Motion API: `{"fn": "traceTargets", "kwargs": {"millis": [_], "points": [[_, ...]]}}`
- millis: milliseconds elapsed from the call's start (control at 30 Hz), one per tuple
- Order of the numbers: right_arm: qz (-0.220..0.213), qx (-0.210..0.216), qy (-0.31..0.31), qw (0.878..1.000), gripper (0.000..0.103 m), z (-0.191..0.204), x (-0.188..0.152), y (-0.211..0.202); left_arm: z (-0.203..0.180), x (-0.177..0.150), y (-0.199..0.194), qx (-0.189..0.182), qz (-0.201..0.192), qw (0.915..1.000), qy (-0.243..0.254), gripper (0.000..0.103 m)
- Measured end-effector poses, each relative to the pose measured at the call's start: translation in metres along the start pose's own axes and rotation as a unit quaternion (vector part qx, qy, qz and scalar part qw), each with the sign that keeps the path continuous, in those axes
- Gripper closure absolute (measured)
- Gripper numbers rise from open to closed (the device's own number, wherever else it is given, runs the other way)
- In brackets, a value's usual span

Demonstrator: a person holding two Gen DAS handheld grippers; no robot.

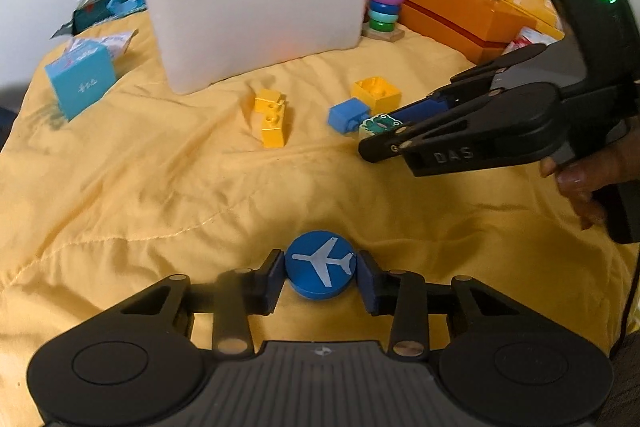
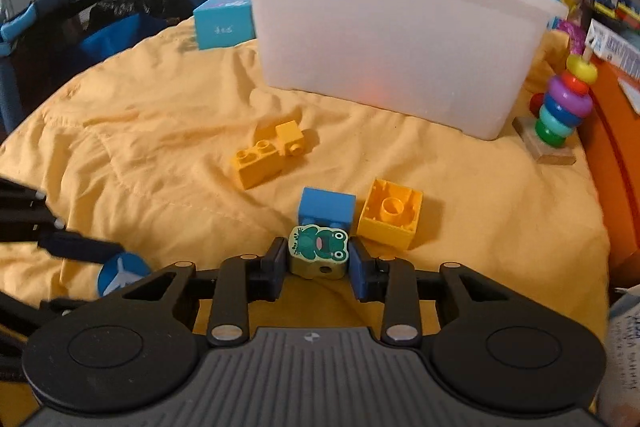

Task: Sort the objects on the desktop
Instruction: 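Move both open tools back over the toy pile toward the blue airplane disc, then grasp the blue airplane disc with the left tool while the right tool grasps the green frog tile, then carry the disc and frog tile over the white bin and open both tools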

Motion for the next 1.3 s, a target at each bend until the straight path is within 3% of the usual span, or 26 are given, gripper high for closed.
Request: {"fn": "traceTargets", "kwargs": {"millis": [267, 467, 667, 800, 1033, 1300], "points": [[0.009, -0.001, -0.002, 1.000, 0.068, 0.006, -0.019, -0.037, -0.014, 0.005, -0.001, -0.029, -0.005, 0.9995, 0.005, 0.061], [0.014, -0.005, 0.015, 1.000, 0.066, 0.003, -0.038, -0.040, -0.024, 0.008, 0.000, -0.039, -0.005, 0.9990, 0.021, 0.061], [0.011, -0.006, 0.009, 1.000, 0.067, 0.005, -0.038, -0.039, -0.026, 0.016, -0.005, -0.039, -0.015, 0.9989, 0.022, 0.061], [0.011, -0.003, 0.013, 1.000, 0.067, 0.003, -0.035, -0.042, -0.022, 0.033, -0.015, -0.026, -0.044, 0.9984, 0.024, 0.061], [-0.017, -0.011, 0.015, 1.000, 0.067, -0.005, -0.011, -0.056, -0.003, 0.078, -0.036, -0.001, -0.098, 0.9949, 0.024, 0.061], [-0.077, -0.036, 0.011, 0.996, 0.067, -0.031, 0.044, -0.073, 0.024, 0.146, -0.043, 0.021, -0.156, 0.9870, 0.032, 0.061]]}}
Point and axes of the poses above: each gripper's, at about its wrist camera, not at the fingertips, and y roughly the way its jaws point, z to its left, x to its top, the point moved 9 cm from there along y, roughly the way its jaws point, and after that the axes turned 7 degrees about -z, right-handed, at the moved point
